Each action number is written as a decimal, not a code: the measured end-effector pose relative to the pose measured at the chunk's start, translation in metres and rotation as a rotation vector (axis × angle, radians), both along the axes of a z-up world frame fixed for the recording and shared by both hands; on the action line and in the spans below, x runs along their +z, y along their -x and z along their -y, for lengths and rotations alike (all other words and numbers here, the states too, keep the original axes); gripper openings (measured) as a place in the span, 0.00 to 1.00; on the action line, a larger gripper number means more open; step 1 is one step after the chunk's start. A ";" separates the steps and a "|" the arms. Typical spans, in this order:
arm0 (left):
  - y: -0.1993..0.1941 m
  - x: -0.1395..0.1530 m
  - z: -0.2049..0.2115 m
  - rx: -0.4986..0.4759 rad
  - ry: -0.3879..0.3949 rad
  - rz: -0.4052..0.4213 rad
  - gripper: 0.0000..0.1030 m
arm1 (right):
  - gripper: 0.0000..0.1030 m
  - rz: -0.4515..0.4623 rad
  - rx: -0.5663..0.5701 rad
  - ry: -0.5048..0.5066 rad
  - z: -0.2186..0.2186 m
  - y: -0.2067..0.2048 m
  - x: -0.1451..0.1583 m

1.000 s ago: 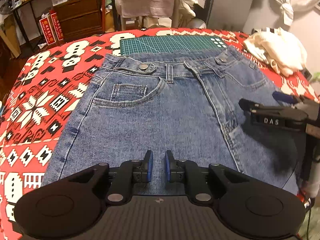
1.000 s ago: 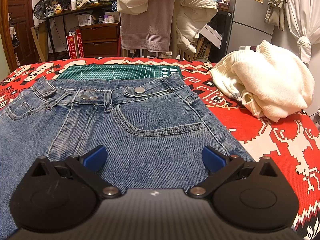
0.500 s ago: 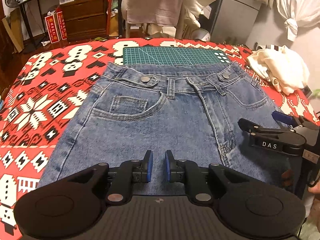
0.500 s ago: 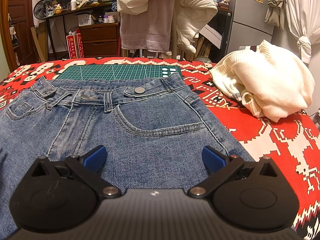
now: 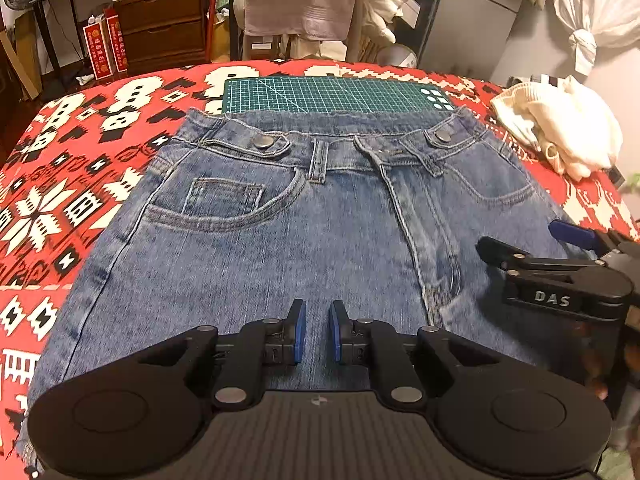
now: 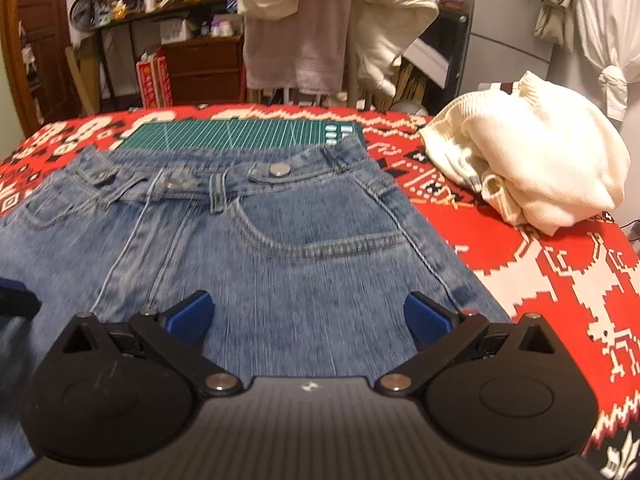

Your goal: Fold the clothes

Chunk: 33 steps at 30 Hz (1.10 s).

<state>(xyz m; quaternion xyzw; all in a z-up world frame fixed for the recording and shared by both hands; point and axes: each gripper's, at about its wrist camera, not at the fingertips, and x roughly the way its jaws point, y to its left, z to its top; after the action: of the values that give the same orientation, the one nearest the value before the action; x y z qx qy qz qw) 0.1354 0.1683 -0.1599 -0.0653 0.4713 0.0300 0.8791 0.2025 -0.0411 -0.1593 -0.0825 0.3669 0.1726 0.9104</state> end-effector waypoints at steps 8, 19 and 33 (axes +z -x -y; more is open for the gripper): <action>0.027 0.000 -0.006 -0.012 -0.039 0.000 0.13 | 1.00 -0.058 0.013 -0.003 0.032 0.043 0.003; 0.078 -0.003 0.007 -0.039 -0.155 0.025 0.28 | 1.00 -0.095 0.010 -0.001 0.063 0.079 0.009; 0.045 0.006 0.032 -0.050 -0.119 0.072 0.28 | 0.19 -0.004 0.043 -0.005 0.021 0.042 0.020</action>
<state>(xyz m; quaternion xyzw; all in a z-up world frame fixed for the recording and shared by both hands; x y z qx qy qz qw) 0.0900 0.1363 -0.1540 -0.0021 0.4380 0.0337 0.8983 0.1601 -0.0625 -0.1389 -0.0879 0.3663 0.1930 0.9060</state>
